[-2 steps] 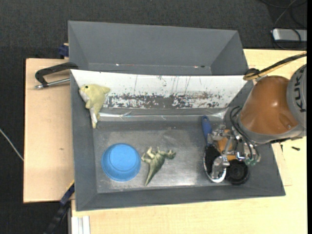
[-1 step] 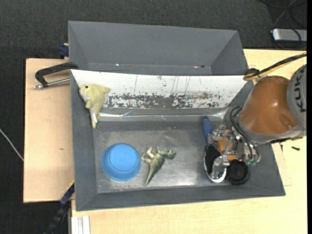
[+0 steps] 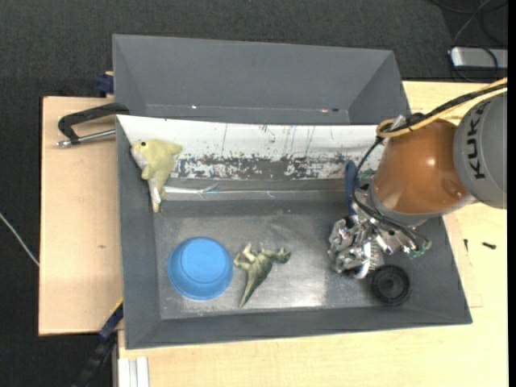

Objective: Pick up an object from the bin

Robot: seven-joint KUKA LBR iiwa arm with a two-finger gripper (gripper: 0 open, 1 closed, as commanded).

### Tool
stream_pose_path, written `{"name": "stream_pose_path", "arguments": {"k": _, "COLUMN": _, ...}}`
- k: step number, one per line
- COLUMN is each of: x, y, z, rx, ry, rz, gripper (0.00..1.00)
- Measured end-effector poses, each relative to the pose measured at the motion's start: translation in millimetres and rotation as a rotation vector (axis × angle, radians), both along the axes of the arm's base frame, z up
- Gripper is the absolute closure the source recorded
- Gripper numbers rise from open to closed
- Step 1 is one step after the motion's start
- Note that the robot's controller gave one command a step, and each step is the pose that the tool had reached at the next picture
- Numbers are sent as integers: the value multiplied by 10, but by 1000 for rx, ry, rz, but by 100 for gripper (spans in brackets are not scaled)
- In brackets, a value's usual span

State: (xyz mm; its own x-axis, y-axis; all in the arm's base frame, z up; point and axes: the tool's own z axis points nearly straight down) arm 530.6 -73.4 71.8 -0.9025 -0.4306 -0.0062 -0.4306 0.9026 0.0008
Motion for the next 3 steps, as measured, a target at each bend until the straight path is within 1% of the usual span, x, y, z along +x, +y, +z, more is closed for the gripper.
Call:
{"name": "stream_pose_path", "arguments": {"k": 1, "x": 59, "y": -27, "z": 913, "rx": -2, "ry": -7, "rz": -196, "gripper": 100}}
{"name": "stream_pose_path", "arguments": {"k": 2, "x": 43, "y": -25, "z": 883, "rx": -1, "ry": -1, "rz": -195, "gripper": 0}}
{"name": "stream_pose_path", "arguments": {"k": 3, "x": -27, "y": -183, "z": 388, "rx": -3, "ry": 7, "rz": 275, "gripper": 0}}
